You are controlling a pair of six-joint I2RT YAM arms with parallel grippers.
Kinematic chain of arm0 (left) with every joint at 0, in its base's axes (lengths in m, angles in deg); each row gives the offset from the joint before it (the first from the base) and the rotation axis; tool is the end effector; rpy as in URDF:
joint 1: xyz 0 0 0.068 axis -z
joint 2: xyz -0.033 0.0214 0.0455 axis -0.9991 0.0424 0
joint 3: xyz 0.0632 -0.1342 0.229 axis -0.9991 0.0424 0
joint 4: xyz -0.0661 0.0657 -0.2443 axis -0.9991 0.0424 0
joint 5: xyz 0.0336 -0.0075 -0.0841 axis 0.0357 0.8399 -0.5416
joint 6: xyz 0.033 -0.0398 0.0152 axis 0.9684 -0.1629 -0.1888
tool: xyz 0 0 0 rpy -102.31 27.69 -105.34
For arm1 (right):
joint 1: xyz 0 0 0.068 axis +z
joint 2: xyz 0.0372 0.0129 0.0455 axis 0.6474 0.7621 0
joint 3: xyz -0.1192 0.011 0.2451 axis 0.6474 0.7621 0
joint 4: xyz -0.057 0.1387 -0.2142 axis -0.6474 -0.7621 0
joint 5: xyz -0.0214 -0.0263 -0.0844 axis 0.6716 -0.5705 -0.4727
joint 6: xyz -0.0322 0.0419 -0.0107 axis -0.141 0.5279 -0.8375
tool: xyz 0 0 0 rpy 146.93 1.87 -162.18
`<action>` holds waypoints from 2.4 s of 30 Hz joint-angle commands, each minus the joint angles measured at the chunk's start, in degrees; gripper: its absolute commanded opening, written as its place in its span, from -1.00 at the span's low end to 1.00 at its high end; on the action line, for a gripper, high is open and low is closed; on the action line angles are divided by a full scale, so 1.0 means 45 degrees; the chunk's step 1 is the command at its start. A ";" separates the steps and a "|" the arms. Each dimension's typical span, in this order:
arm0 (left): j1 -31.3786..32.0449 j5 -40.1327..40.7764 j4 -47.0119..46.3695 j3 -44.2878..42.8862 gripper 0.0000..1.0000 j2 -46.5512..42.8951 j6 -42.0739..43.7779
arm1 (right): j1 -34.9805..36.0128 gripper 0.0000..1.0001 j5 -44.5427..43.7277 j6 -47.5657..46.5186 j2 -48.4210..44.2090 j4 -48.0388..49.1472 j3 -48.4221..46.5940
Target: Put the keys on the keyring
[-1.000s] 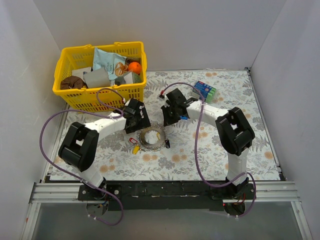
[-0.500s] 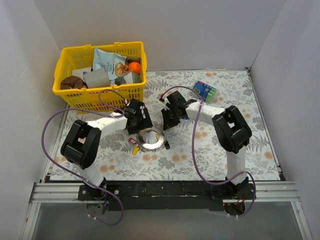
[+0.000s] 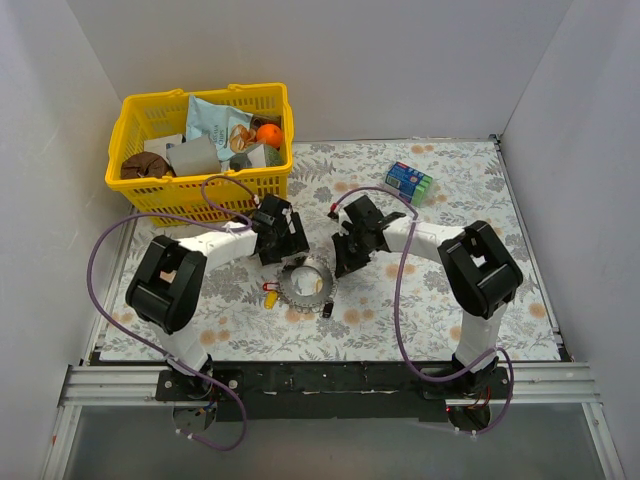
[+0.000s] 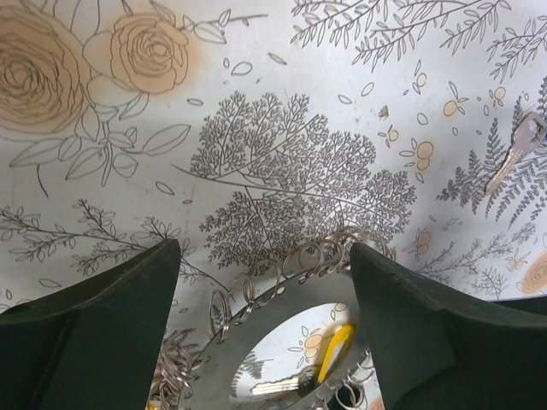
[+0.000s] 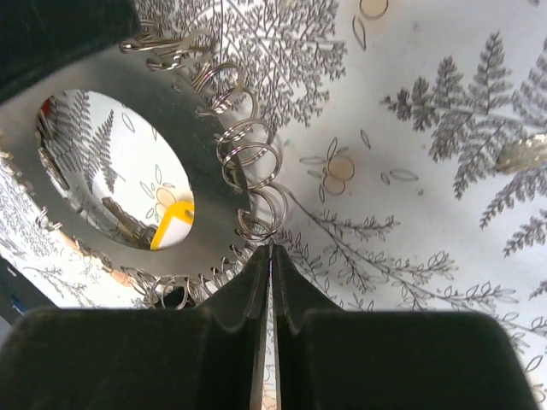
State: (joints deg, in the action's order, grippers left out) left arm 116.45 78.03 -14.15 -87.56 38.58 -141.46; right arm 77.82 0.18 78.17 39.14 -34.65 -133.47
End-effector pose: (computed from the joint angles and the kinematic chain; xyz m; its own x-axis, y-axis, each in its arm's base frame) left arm 0.2988 -0.1641 0.1670 -0.6021 -0.7915 -0.1049 -0.6590 0.5668 -0.4943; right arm 0.2937 0.2393 0.1568 -0.8357 -0.3339 -0.4360 -0.5105 0.7650 0.3927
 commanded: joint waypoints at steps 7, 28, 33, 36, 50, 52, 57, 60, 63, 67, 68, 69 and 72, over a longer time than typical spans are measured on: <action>-0.0051 0.1824 0.1509 -0.1809 0.67 -0.0066 0.1450 | 0.0382 -0.81 0.0950 -0.0331 -0.1081 -0.1525 0.0730; -0.0032 0.0771 0.2193 0.0631 0.60 -0.2993 0.0535 | -0.0455 -0.70 0.1380 -0.0820 -0.1455 -0.2328 -0.1515; 0.0026 -0.0883 0.2291 0.1704 0.39 -0.4148 -0.0285 | -0.1179 -0.70 0.1830 -0.1015 -0.0673 -0.2229 -0.1789; 0.0085 -0.1512 0.2271 0.2291 0.33 -0.4558 -0.0676 | -0.1218 -0.70 0.1986 -0.1035 -0.0321 -0.2191 -0.1789; 0.0183 -0.2862 0.1785 0.4109 0.26 -0.4931 -0.1986 | -0.1199 -0.70 0.2982 -0.0566 0.0636 -0.1371 -0.0872; 0.0163 -0.3018 0.1686 0.4089 0.26 -0.4697 -0.2005 | -0.1179 -0.70 0.3041 -0.0527 0.0714 -0.1273 -0.0677; 0.0183 -0.3194 0.1393 0.3914 0.25 -0.3896 -0.1967 | -0.1179 -0.70 0.3061 -0.0488 0.0656 -0.1117 -0.0111; 0.0164 -0.3175 0.1275 0.3777 0.25 -0.3603 -0.1869 | -0.1179 -0.71 0.3061 -0.0488 0.0617 -0.1078 0.0104; 0.0183 -0.3117 0.1217 0.3582 0.25 -0.3330 -0.1771 | -0.1140 -0.70 0.3139 -0.0488 0.0598 -0.1077 0.0203; 0.0183 -0.3019 0.1216 0.3192 0.25 -0.2920 -0.1441 | -0.1023 -0.70 0.3392 -0.0507 0.0500 -0.1077 0.0495; 0.0183 -0.2999 0.1255 0.2978 0.25 -0.2822 -0.1362 | -0.1003 -0.71 0.3470 -0.0527 0.0461 -0.1077 0.0573; 0.0183 -0.2980 0.1275 0.2879 0.25 -0.2744 -0.1303 | -0.0984 -0.71 0.3529 -0.0566 0.0422 -0.1116 0.0632; 0.0164 -0.2688 0.1489 0.2373 0.25 -0.2256 -0.0932 | -0.0867 -0.70 0.3608 -0.0683 0.0305 -0.1291 0.0847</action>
State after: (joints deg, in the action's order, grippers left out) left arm 117.04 63.98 -8.09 -73.88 26.45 -148.43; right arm 72.77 16.53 76.48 41.76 -39.26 -131.85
